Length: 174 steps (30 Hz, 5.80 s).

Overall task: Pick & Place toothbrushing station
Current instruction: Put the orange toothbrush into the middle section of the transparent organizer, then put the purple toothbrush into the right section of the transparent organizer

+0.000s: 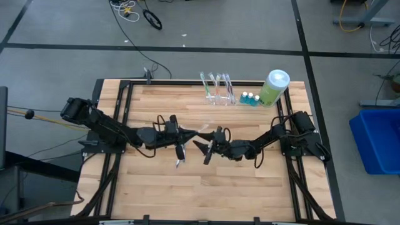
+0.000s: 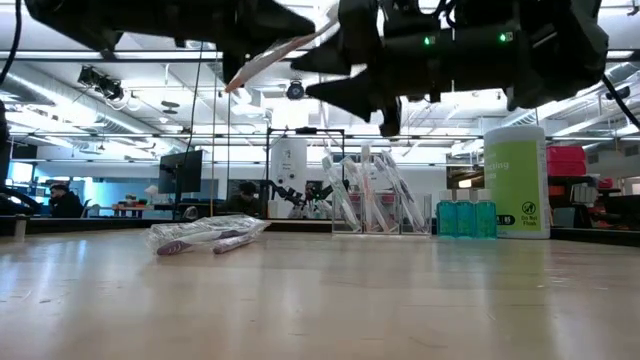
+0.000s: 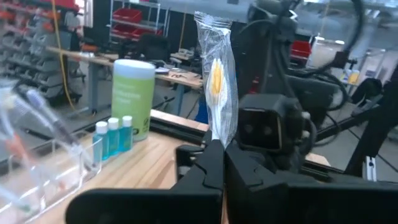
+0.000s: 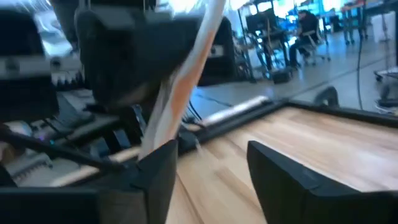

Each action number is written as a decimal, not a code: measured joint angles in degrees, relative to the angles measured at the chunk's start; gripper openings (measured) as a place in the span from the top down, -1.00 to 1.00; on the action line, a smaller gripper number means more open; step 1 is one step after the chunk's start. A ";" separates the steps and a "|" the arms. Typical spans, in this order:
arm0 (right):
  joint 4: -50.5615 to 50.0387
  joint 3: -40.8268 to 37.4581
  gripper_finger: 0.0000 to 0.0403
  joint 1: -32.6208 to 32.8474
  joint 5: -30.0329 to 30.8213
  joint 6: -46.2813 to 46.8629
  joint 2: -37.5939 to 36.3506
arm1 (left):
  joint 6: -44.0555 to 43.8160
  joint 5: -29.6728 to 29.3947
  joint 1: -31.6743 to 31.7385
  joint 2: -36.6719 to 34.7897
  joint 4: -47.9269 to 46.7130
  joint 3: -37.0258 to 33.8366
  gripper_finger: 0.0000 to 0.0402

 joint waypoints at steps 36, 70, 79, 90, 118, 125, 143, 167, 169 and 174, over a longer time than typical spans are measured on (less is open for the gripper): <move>-9.45 8.18 0.86 0.78 4.63 -3.68 0.00 | 10.76 3.31 -2.70 1.04 0.68 2.95 0.66; -75.69 3.23 0.87 -20.40 -0.43 6.28 -41.82 | -12.53 -7.80 -2.85 -1.81 -31.62 -3.29 0.30; -69.28 3.23 0.88 -35.32 -14.53 3.23 -35.29 | -12.21 -6.16 -2.83 3.42 -25.90 -3.46 0.30; -64.49 4.49 0.79 -41.87 -16.41 2.92 -22.09 | -12.09 -5.53 -2.83 5.13 -24.51 -2.89 0.30; -79.14 16.41 0.23 -42.12 -16.41 5.49 -13.28 | -12.57 -4.90 -2.83 5.13 -24.50 -2.89 0.30; -82.43 16.41 -0.12 -42.10 -16.72 5.62 -19.28 | -12.57 -4.90 -2.83 5.13 -24.50 -2.88 0.30; -65.14 9.58 0.16 -26.20 -8.13 -2.47 -27.12 | -12.55 -4.90 -2.84 5.11 -24.93 -2.87 0.30; -39.06 -15.43 0.71 10.70 3.40 13.53 -26.99 | -35.80 -1.44 -5.36 -9.12 -62.59 -2.82 0.30; -36.13 -17.01 0.74 11.03 4.65 14.06 -26.97 | -38.13 -0.29 -5.36 -9.12 -63.59 -3.03 0.30; -32.05 -18.69 0.82 10.95 5.81 13.36 -26.95 | -44.33 0.08 -4.42 -7.38 -64.34 -3.50 0.23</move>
